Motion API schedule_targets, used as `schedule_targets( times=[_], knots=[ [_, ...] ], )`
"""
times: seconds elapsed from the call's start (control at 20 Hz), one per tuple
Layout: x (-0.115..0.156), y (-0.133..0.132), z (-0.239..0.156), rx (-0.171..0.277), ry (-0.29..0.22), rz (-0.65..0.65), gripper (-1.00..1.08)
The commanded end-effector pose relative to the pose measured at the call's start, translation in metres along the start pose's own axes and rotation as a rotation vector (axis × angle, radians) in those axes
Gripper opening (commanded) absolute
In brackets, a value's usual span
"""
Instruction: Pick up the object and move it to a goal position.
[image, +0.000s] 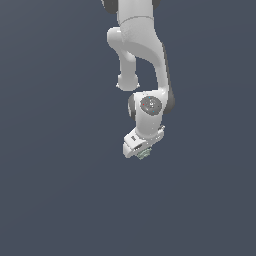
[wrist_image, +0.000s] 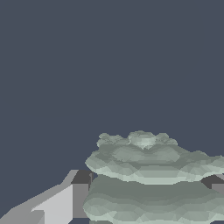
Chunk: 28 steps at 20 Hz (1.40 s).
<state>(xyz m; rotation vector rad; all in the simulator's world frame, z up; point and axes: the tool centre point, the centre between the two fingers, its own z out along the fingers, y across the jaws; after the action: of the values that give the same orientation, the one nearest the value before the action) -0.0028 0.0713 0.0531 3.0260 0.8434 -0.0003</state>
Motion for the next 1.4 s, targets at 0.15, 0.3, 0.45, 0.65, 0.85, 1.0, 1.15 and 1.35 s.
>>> schedule_targets(
  times=[0.15, 0.3, 0.45, 0.65, 0.85, 1.0, 1.15, 1.35],
  knots=[
    [-0.013, -0.009, -0.021, -0.001, 0.000, 0.000, -1.00],
    [-0.024, -0.016, -0.037, -0.001, 0.000, 0.000, -1.00],
    [-0.036, -0.025, -0.056, -0.002, 0.000, 0.000, -1.00],
    [-0.054, -0.037, -0.082, -0.002, 0.000, 0.000, -1.00],
    [-0.071, -0.048, -0.109, -0.002, 0.000, 0.000, -1.00],
    [-0.083, -0.057, -0.129, -0.002, 0.000, 0.000, -1.00],
    [-0.094, -0.065, -0.147, -0.001, 0.000, -0.001, -1.00],
    [-0.106, -0.074, -0.168, -0.001, 0.000, -0.001, -1.00]
  ],
)
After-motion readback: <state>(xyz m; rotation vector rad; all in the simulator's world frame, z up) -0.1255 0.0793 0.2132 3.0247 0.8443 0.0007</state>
